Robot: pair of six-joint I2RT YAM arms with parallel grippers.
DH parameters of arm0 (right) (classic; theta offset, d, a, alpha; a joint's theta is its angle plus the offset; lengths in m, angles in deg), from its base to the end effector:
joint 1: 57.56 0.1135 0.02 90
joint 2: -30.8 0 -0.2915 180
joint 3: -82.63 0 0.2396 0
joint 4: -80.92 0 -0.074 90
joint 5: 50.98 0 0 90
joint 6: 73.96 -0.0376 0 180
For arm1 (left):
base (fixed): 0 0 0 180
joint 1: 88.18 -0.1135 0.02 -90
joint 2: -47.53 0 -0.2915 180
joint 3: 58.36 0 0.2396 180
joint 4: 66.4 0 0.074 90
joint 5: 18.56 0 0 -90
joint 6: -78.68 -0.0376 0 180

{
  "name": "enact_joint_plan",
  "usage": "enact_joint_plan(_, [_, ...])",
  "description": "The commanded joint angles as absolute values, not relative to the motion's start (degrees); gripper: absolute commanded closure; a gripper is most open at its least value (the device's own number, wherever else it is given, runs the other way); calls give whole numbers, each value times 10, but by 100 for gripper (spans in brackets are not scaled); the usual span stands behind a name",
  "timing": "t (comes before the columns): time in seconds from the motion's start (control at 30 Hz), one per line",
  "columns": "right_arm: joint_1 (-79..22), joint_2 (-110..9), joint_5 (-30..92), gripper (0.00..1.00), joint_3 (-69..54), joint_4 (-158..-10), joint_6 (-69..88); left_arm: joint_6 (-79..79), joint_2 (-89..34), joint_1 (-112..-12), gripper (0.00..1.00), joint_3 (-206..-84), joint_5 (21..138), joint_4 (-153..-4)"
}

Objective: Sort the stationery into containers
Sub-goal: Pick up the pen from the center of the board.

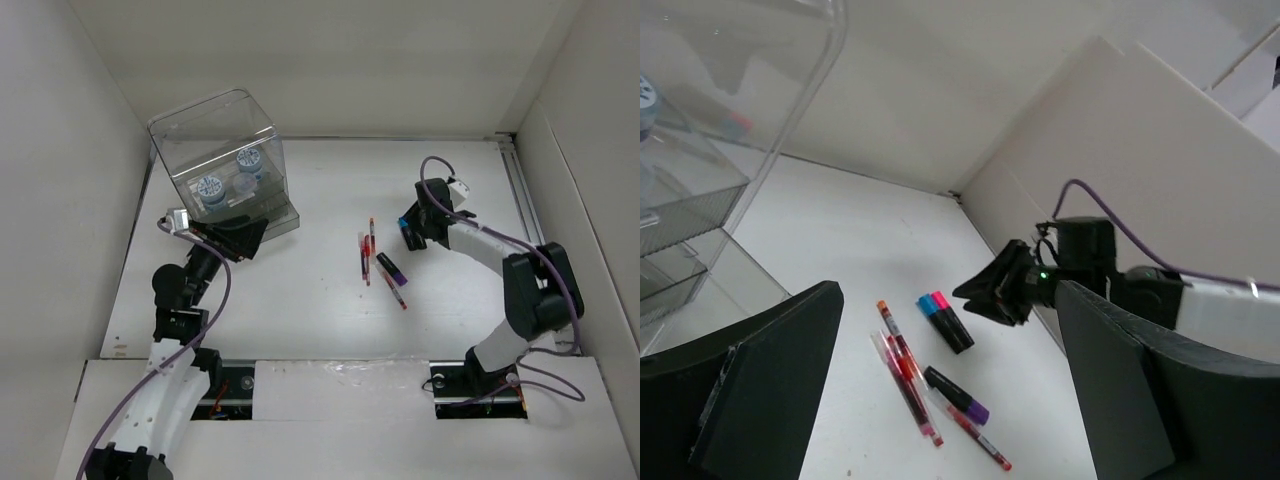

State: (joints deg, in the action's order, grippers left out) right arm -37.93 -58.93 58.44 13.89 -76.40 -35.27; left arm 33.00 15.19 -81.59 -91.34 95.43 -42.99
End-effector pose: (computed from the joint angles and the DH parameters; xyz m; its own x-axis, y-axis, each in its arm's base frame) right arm 0.3070 0.0962 0.2436 -0.4770 0.6114 -0.6314 0.4512 0.7868 0.4211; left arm 0.1097 -0.0281 0.3163 -0.0413 -0.6378 -0.7691 0.6217 0.5862 -0.5195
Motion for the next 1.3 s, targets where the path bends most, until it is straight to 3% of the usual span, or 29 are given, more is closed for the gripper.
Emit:
enact_joint_plan(0.0, [-411, -632, 554, 55, 91, -747, -356, 281, 161, -799, 16, -948, 962, -451])
enact_joint_plan(0.23, [-446, -658, 496, 44, 63, -727, -345, 267, 167, -771, 16, -943, 949, -464])
enact_joint_plan(0.77, [-452, -696, 433, 43, 47, -677, -320, 267, 162, -766, 16, -943, 943, -464])
enact_joint_plan(0.8, [-446, -703, 438, 41, 47, -672, -315, 267, 162, -766, 16, -943, 943, -464])
enact_joint_plan(0.83, [-446, -703, 439, 19, 40, -667, -315, 267, 162, -766, 16, -943, 943, -470])
enact_joint_plan(1.1, [-427, -726, 457, 16, 12, -621, -305, 261, 177, -761, 16, -948, 938, -488])
enact_joint_plan(1.27, [-406, -732, 464, 32, 6, -616, -305, 261, 183, -761, 16, -948, 938, -488])
